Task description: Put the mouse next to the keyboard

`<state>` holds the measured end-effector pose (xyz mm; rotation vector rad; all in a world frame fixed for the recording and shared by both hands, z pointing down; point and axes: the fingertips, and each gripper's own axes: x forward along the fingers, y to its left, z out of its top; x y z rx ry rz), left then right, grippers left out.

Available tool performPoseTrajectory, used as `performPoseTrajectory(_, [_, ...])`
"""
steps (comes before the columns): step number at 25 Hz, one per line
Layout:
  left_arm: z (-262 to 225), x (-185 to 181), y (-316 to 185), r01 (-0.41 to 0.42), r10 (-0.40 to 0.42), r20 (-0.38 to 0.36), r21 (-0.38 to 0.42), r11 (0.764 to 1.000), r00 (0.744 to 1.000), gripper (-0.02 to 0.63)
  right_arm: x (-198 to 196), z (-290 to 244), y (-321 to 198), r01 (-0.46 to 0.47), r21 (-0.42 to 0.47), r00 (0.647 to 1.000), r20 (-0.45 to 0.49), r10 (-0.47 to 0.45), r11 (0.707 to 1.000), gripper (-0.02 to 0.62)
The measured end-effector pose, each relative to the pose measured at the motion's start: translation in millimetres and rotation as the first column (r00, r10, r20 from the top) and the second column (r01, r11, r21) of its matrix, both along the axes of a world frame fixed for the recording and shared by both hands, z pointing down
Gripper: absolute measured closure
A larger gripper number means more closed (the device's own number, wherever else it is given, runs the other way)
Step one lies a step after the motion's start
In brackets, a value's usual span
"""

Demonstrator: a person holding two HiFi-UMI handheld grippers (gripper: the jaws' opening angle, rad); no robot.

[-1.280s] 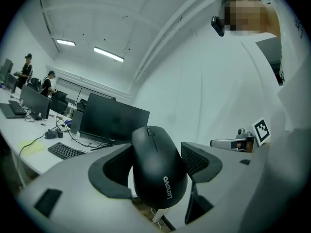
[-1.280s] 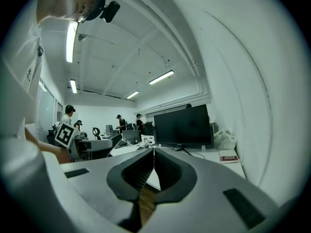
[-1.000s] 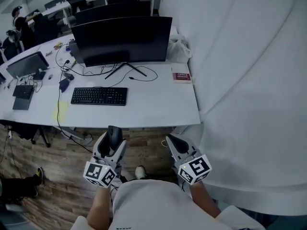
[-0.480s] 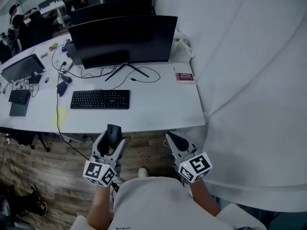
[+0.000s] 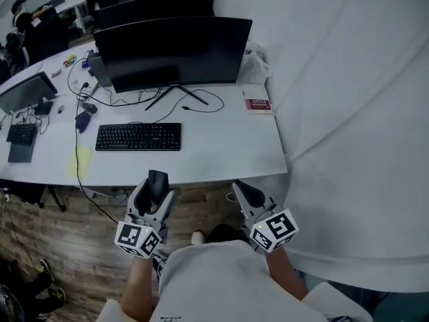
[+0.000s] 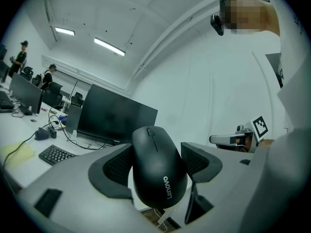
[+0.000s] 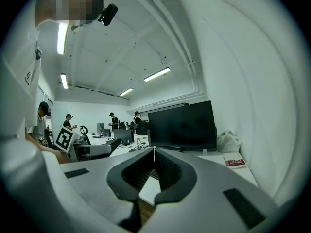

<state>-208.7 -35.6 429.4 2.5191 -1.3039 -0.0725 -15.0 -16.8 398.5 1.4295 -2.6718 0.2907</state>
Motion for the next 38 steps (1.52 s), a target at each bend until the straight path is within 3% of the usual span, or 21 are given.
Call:
performPoseTrajectory(18, [10.7,0.2,-21.6,0.016,-0.016,0.01,-0.024,1.0,1.0,0.284,-3.9,-3.4,-35.7,0.038,0.01,0.999,0.016,-0.038,0.999,0.576])
performPoseTrajectory(38, [32.0,41.2,-119.5,0.03,-0.024,0.059,-0.088,0.996,0.998,0.284,19.2,25.1,-141.7,0.097,-0.07,0.995,-0.007,-0.098,0.993,0.577])
